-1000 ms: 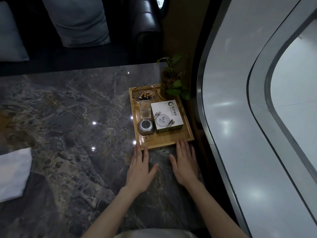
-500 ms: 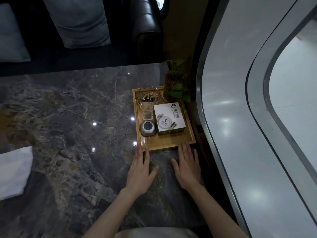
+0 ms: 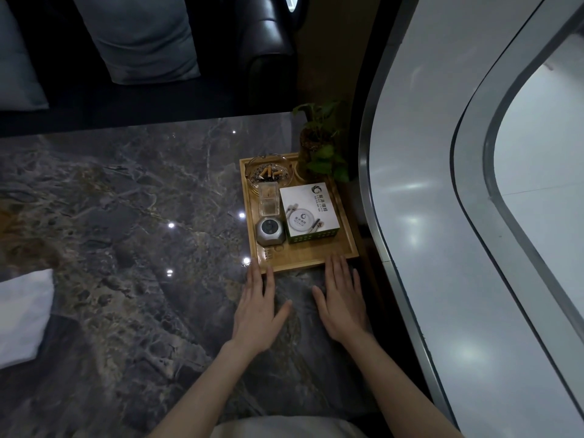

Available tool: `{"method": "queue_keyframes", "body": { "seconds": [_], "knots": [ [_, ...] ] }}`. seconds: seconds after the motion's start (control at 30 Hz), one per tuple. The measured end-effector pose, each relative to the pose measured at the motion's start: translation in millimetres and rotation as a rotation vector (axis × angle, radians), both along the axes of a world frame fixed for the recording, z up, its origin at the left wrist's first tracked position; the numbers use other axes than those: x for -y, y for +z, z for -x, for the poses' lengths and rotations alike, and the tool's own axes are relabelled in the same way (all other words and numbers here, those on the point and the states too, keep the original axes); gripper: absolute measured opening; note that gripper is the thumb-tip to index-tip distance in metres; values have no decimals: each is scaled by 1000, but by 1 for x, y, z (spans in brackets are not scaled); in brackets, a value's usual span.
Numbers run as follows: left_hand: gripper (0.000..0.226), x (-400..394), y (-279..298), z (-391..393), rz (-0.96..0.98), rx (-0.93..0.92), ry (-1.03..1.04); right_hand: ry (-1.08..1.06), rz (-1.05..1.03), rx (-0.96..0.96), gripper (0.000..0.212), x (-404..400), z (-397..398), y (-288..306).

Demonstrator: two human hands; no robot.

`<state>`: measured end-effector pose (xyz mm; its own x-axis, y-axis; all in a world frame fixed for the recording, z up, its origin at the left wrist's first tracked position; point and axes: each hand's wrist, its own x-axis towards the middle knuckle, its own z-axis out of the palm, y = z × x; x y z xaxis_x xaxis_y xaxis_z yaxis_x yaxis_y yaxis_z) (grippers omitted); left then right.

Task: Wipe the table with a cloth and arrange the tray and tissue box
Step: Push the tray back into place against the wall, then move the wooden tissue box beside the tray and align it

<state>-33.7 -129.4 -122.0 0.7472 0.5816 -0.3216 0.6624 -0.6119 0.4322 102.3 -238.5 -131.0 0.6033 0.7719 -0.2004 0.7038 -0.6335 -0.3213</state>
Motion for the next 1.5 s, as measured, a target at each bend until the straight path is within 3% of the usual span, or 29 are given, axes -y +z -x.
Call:
{"method": "queue_keyframes", "body": {
  "seconds": [0.27, 0.47, 0.63, 0.87, 1.0, 1.17, 1.33, 1.5],
  "knots": [
    [81, 0, 2, -1, -25, -19, -13, 0, -3, -14, 74, -1, 1, 1],
    [79, -2, 3, 1, -36, -28, -23, -11, 14, -40, 63, -4, 2, 12],
    [65, -6, 9, 2, -59, 2, -3, -33, 84, 55, 59, -19, 6, 27],
    [47, -33, 38, 15, 217, 188, 175, 42, 220, 152, 43, -49, 22, 47],
    [36, -60, 56, 46, 283, 226, 337, 148, 158, 163, 32, -82, 45, 62],
    [35, -108, 72, 99, 197, 254, 434, 280, 78, 124, 27, -137, 84, 84],
    [32, -165, 94, 170, 137, 232, 485, 380, 27, -83, 31, -205, 138, 105],
    [30, -219, 117, 243, 13, 280, 586, 459, -80, -149, 37, -275, 205, 122]
  ]
}}
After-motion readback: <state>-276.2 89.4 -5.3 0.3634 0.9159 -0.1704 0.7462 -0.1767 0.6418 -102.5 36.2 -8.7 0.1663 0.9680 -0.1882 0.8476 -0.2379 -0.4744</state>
